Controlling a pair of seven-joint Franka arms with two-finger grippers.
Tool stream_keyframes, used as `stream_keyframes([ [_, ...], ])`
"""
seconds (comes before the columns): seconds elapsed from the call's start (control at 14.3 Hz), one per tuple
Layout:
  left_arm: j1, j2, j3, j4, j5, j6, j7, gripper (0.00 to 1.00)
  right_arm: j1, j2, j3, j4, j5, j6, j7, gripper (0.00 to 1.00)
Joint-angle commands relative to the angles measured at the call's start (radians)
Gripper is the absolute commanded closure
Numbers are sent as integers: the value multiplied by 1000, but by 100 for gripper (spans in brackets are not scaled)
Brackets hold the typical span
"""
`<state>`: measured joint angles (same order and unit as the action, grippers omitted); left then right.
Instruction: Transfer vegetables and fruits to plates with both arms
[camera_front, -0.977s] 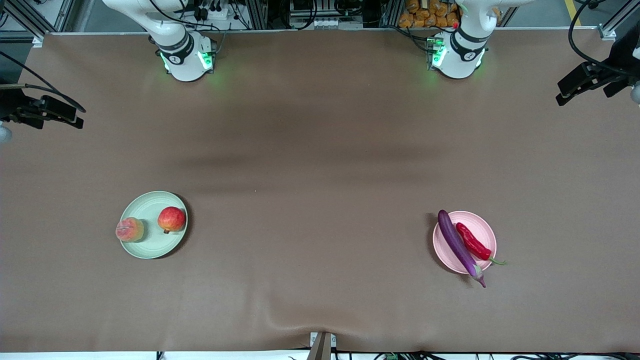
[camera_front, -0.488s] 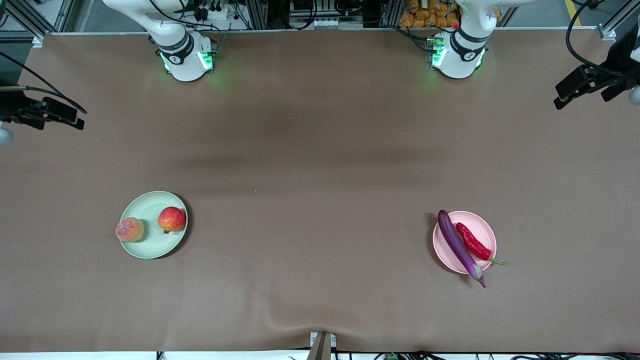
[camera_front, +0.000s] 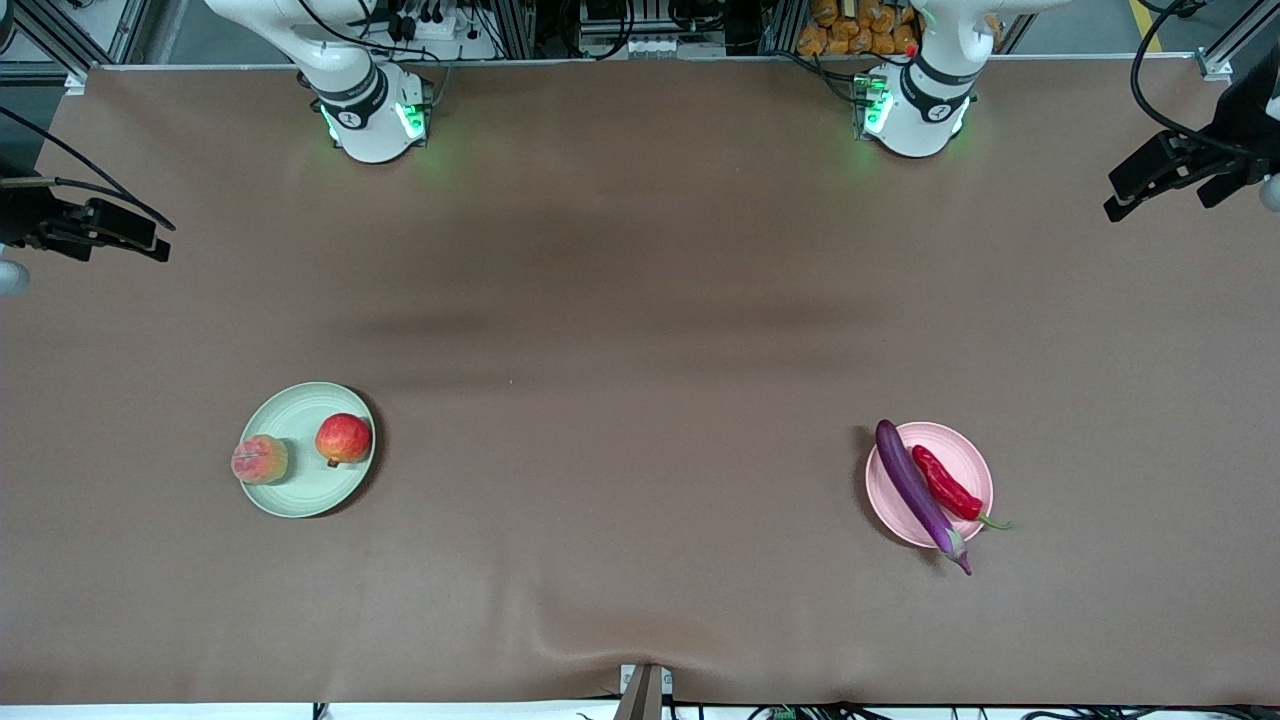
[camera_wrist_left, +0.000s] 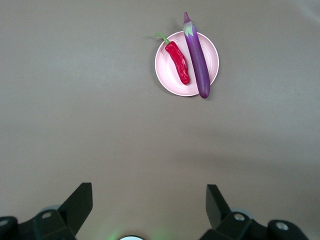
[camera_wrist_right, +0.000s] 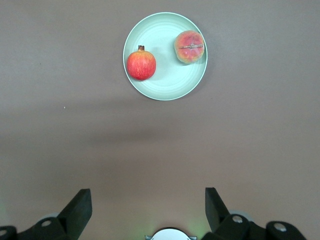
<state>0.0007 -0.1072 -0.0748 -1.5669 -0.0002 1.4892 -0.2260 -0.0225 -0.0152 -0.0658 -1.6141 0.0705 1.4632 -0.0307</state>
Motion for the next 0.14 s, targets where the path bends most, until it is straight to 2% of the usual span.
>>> stream_keyframes([
  [0.0, -11, 15, 4, 24, -14, -15, 11, 0, -5, -2, 8, 2, -18, -4, 11, 0],
  [0.07, -19, 17, 4, 22, -14, -27, 8, 0, -8, -3, 8, 3, -18, -6, 3, 0],
])
